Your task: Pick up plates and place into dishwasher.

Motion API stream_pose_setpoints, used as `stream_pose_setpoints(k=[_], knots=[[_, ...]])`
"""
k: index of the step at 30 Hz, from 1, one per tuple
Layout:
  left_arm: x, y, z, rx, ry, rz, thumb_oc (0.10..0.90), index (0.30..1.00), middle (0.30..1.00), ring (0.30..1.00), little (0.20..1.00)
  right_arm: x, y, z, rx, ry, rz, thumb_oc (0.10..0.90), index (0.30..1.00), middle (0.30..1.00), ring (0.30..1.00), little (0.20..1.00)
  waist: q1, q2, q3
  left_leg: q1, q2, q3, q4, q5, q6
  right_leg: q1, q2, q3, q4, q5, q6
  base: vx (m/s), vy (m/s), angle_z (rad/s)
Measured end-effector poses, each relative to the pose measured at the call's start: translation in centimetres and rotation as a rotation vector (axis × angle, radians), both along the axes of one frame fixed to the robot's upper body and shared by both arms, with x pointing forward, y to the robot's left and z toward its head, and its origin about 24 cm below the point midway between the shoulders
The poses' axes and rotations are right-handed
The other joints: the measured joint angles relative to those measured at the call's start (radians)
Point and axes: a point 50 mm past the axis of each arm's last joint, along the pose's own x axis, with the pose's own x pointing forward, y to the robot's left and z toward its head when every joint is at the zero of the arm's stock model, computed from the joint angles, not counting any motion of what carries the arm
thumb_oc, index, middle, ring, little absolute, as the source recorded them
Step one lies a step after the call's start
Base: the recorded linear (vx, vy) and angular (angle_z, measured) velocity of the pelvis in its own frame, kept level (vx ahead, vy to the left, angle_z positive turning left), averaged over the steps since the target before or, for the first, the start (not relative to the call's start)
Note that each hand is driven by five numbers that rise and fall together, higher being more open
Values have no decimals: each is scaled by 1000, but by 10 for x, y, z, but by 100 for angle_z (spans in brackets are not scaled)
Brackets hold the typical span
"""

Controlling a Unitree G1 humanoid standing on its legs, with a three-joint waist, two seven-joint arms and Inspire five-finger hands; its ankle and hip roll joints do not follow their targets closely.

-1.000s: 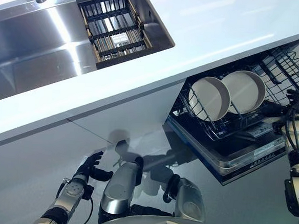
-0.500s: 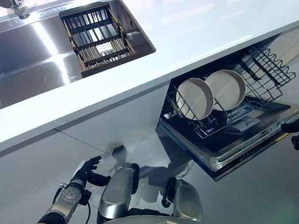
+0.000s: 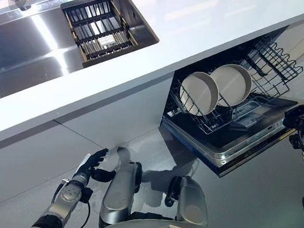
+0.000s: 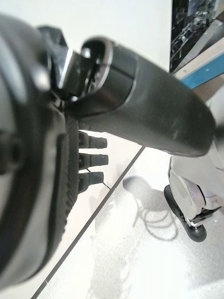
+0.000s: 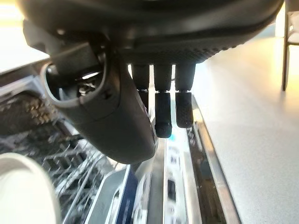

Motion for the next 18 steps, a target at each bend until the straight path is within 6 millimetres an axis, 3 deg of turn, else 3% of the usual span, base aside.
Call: stream_pose_setpoints(k=[10, 18], knots=[[11, -6, 13, -16, -109, -41, 800, 900, 900, 900, 900, 17, 12, 11, -8, -14, 43, 100, 300, 300, 300, 200, 6, 30, 56, -86, -4, 3, 62, 0, 5, -91, -18, 12, 76, -10, -2, -44, 16, 1], [14, -9, 20, -11, -158, -88, 800, 900, 900, 900, 900, 22, 10, 15, -33, 4, 31, 100, 300, 300, 300, 200, 11, 33, 69, -122, -18, -1, 90, -2, 10, -125, -41, 10, 117, -25, -1, -10, 5, 5]])
